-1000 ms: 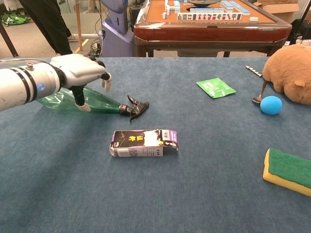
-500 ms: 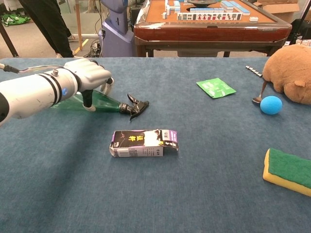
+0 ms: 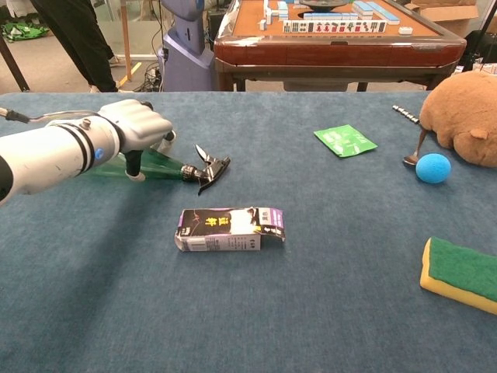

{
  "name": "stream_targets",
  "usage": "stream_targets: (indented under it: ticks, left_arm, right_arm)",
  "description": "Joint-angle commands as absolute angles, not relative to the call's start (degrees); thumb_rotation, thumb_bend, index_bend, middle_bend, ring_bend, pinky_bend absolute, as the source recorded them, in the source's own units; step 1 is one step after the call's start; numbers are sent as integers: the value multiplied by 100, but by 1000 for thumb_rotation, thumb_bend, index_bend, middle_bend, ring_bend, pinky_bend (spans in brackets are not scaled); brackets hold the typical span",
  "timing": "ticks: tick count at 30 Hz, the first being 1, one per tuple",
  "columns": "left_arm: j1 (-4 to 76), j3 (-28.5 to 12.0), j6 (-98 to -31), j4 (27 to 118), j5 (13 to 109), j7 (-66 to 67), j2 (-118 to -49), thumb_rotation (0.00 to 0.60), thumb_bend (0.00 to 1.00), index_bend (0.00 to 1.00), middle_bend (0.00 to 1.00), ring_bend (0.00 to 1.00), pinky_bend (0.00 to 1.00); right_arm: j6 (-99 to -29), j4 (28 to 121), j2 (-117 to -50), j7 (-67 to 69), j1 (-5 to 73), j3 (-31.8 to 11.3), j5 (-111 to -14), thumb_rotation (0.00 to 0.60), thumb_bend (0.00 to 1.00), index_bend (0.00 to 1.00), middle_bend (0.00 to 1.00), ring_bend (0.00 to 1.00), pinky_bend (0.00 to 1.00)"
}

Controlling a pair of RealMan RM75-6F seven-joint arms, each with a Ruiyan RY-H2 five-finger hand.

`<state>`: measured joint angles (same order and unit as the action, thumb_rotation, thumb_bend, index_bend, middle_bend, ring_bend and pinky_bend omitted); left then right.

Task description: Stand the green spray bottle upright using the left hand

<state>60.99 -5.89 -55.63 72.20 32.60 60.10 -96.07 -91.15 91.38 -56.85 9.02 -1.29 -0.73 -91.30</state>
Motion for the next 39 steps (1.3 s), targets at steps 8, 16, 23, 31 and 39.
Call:
stream_targets:
  ticks: [8, 16, 23, 31, 39]
  left_arm:
    - [5576, -1070, -5599, 7937, 4550, 3890, -8717, 600, 315, 483, 420, 166, 0]
    - [4972, -1907, -5183, 8574, 5195, 931, -7998, 600, 314, 477, 427, 170, 0]
    - [4517, -2279, -5216, 8179, 5838, -1355, -8151, 600, 314, 476, 426, 169, 0]
    - [4278, -2353, -5353, 7750, 5808, -2374, -8672, 600, 314, 469, 426, 177, 0]
    - [4146, -2312, -5474, 7377, 5909, -2765, -9049, 600, 314, 461, 425, 176, 0]
  right_arm:
    - [-9059, 9181, -5699, 814, -96, -82, -9138, 600, 331, 215, 172, 69, 56]
    - [-9007, 9195, -5719, 783, -63, -87, -9140, 600, 331, 215, 172, 69, 57]
    - [-8962, 9211, -5741, 720, -49, -83, -9122, 600, 331, 215, 172, 69, 56]
    - [-8950, 9287, -5727, 630, -40, -83, -9124, 600, 331, 215, 172, 69, 57]
    - [-8932, 9362, -5712, 571, -38, -75, -9120, 600, 331, 215, 172, 69, 56]
